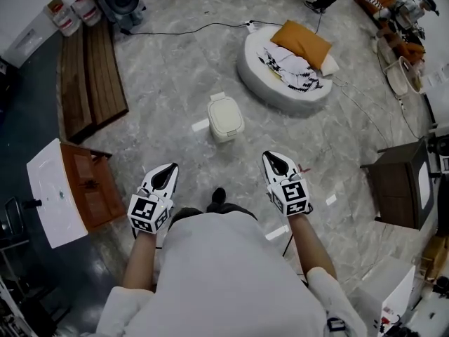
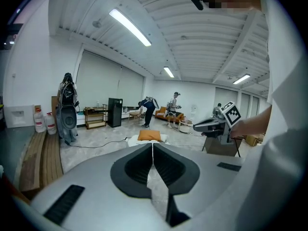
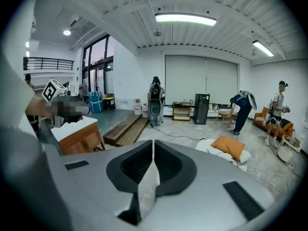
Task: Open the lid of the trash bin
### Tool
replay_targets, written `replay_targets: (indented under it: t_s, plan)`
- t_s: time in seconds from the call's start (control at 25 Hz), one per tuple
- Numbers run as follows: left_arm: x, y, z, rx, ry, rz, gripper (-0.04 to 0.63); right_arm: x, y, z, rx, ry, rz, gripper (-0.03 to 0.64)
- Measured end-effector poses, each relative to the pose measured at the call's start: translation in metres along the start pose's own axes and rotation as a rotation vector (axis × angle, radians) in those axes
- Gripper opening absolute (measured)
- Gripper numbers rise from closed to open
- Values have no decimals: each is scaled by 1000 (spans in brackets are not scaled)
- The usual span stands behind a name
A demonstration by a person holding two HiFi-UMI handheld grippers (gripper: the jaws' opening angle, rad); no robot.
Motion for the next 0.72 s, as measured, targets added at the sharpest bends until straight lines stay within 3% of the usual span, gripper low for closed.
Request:
replay_targets:
  t_s: [0.72]
  plan:
    - [7,12,26,37,8,-4,21,-12,1,23,25,38,2,34]
Point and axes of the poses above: the fingertips, and each gripper's own axes: z forward along the fingers, x to its left, y out of its top, the point moved 1 cm from there along -z, backward along the fingers, and after that the axes turned 12 degrees about x, right-handed, at the moved point
